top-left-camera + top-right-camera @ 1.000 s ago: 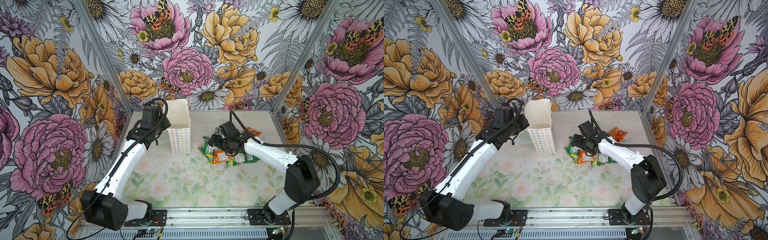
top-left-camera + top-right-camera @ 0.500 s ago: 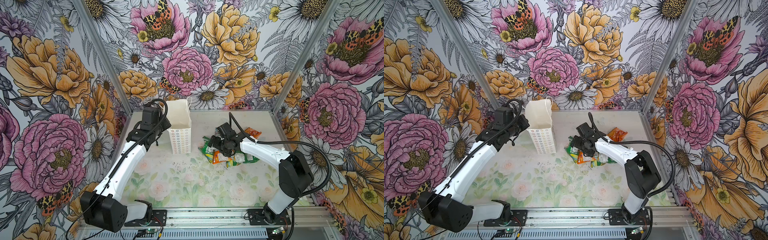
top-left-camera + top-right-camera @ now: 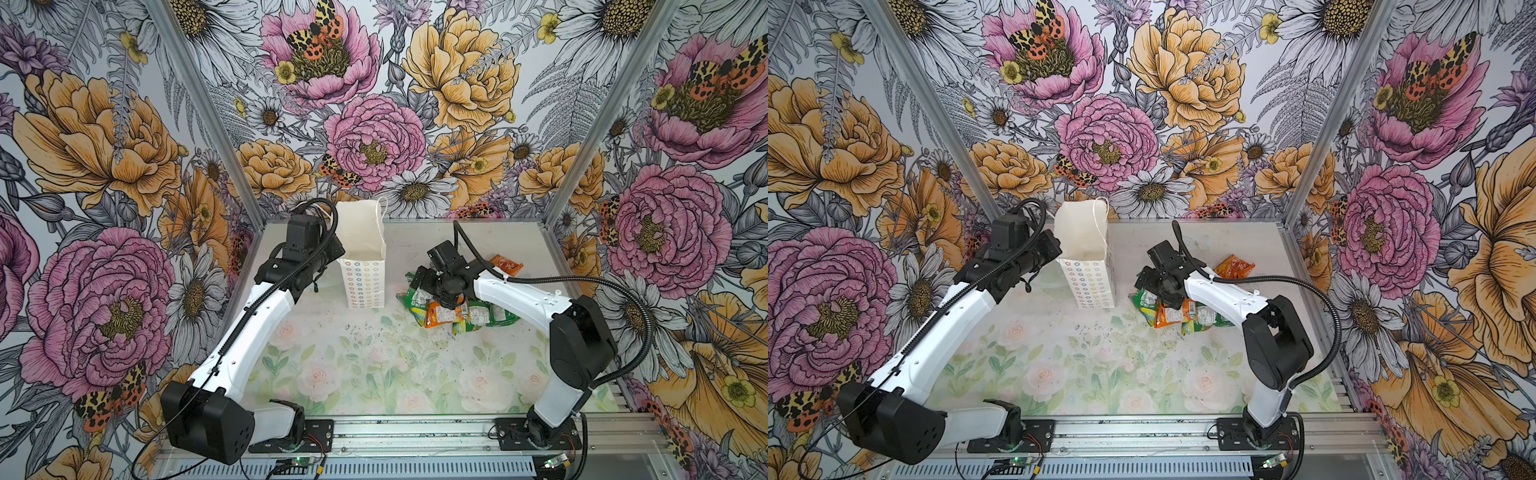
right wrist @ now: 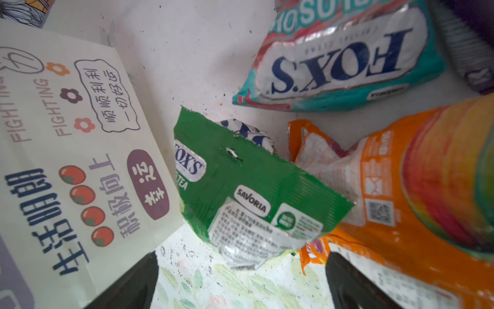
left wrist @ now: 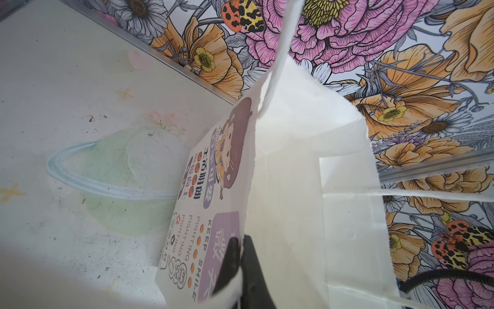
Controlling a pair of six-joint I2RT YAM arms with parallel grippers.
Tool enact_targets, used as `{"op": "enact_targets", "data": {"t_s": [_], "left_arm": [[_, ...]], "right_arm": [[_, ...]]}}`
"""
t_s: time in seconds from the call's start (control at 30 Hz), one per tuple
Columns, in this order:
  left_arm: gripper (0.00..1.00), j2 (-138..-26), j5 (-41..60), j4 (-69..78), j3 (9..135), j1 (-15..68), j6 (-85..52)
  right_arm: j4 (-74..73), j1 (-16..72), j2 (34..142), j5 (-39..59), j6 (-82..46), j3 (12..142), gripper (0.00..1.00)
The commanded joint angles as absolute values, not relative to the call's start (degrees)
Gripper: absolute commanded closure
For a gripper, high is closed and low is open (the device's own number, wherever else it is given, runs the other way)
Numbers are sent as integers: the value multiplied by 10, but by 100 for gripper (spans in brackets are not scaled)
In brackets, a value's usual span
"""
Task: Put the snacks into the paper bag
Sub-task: 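Lower the right gripper onto the green FOX'S packet and close on it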
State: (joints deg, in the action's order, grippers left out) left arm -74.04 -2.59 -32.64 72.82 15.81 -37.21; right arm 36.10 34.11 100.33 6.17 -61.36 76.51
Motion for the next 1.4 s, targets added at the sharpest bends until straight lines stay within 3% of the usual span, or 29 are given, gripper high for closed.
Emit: {"op": "enact_targets", "data": {"t_s": [0.0,0.87,1.37], "left_arm": [[100,-742,-6,-299,722,163,-377],[100,-751,9,-298,715,163,-380],[100,-748,9,-295,708,163,-380]], "right_arm": [[356,346,1028,64,-625,785,0],[350,359,1102,61,-625,818,5],[350,365,1110,32,-604,818,18]]}}
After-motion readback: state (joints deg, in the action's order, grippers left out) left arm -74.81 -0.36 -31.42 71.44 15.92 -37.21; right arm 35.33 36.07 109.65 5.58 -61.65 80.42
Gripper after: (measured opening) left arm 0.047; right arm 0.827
